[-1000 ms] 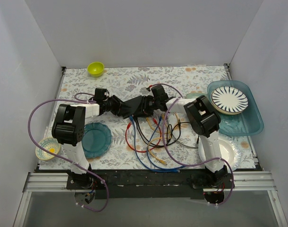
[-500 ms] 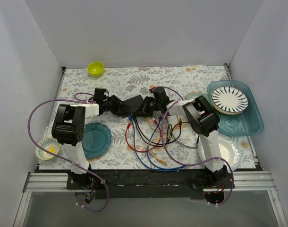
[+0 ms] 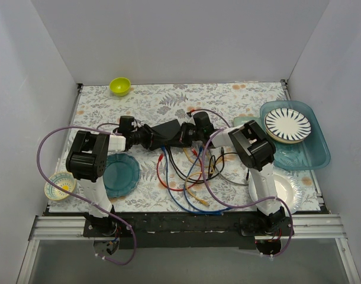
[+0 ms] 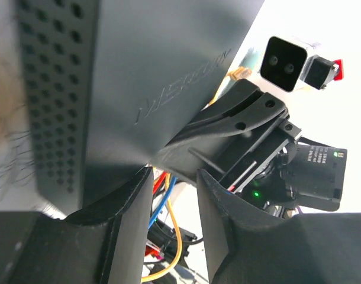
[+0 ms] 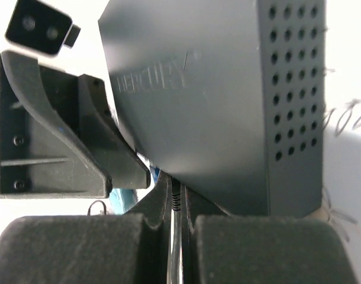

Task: Pull the plug from the switch port

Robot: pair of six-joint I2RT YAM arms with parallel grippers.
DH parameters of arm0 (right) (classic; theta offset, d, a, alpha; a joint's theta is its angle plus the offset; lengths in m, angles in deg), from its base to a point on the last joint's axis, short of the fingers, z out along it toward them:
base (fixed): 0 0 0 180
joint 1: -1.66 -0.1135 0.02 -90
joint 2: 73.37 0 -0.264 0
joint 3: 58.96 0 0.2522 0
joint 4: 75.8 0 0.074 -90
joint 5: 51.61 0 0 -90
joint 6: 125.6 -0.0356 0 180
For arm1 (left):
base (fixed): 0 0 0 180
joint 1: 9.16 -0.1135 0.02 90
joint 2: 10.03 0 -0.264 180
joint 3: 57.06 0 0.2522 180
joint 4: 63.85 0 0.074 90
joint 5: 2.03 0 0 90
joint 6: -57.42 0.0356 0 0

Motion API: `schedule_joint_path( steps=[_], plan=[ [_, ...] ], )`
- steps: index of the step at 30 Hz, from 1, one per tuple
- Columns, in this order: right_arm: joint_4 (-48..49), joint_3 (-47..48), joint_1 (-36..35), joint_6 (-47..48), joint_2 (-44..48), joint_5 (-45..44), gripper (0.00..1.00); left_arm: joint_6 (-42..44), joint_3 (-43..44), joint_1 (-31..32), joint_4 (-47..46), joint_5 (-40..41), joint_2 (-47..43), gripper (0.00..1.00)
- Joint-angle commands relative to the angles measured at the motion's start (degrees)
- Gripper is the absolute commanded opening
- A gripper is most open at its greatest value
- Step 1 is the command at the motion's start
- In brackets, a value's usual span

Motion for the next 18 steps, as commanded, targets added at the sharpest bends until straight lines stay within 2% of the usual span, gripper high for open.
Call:
schedule_joint_path(
  steps=[1, 10, 13, 16, 18],
  plan=[
    [-4.14, -4.68, -0.32, 3.53, 0.53, 2.04, 0.01, -0.58, -0.38, 0.66, -1.22, -1.02, 2.27, 0.36],
    [-4.32, -10.48, -0.06, 5.99, 4.04, 2.14, 0.01, 1.17, 2.51, 0.57, 4.76, 2.76, 4.03, 0.35],
    [-5.37, -13.82, 1.51, 7.48, 9.65, -1.28, 0.01, 0.65, 2.43, 0.22, 3.36, 3.2, 1.85, 0.35],
    [-14.48, -12.87, 4.06, 12.83, 15.11, -8.56, 0.01, -0.14, 2.34, -0.31, 1.6, 2.77, -0.09, 0.35],
    [-18.19, -12.07, 5.21, 16.7, 16.87, -9.47, 0.01, -0.84, 2.6, -0.48, 0.54, 1.54, -1.06, 0.36]
  ],
)
